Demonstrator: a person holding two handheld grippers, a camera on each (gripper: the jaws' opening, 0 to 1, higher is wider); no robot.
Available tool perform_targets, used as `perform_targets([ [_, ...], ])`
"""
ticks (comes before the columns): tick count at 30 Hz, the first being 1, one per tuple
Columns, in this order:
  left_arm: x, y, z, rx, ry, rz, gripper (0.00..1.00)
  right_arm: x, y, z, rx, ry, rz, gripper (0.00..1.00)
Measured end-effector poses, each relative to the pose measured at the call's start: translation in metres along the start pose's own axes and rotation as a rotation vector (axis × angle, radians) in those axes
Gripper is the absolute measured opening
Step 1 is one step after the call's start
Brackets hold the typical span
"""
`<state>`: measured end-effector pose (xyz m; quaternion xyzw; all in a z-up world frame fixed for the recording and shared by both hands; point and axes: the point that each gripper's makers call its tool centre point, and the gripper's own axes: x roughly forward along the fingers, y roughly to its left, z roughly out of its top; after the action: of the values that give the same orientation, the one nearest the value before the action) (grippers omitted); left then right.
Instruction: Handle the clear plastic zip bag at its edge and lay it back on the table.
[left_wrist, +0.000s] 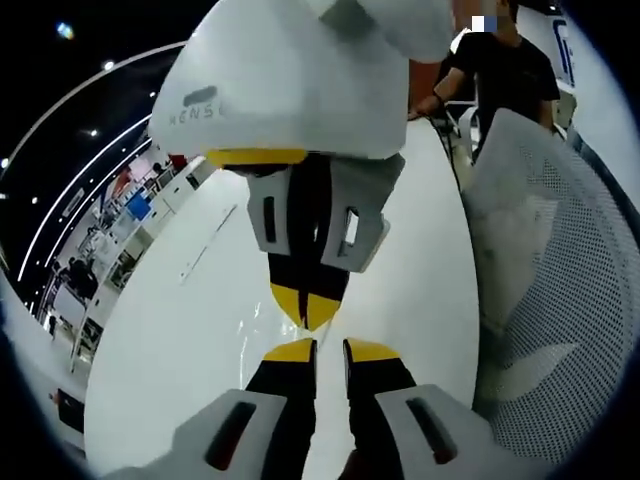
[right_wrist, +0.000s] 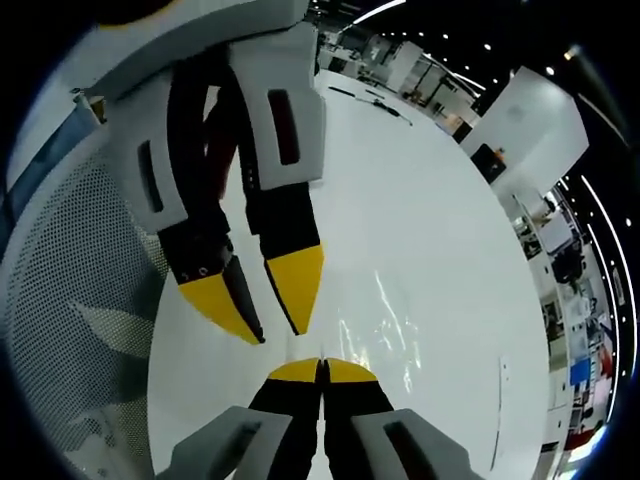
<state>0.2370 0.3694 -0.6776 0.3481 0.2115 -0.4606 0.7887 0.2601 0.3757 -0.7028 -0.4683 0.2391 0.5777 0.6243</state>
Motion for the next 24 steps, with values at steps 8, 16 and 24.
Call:
perform_targets([
  [8, 0.005, 0.0001, -0.0055, 0.006, 0.022, -0.001, 0.02, -0.0012, 0.0004, -0.0011, -0.001, 0.001, 0.0, 0.0],
  [16, 0.0053, -0.0007, -0.0031, 0.018, 0.018, -0.005, 0.0, -0.0035, -0.001, -0.0019, 0.005, 0.0, -0.01, 0.0],
  [24, 0.004, -0.0057, -0.0047, 0.028, 0.018, -0.02, 0.0, -0.0037, 0.0018, -0.0008, 0.015, 0.0, -0.004, 0.0],
])
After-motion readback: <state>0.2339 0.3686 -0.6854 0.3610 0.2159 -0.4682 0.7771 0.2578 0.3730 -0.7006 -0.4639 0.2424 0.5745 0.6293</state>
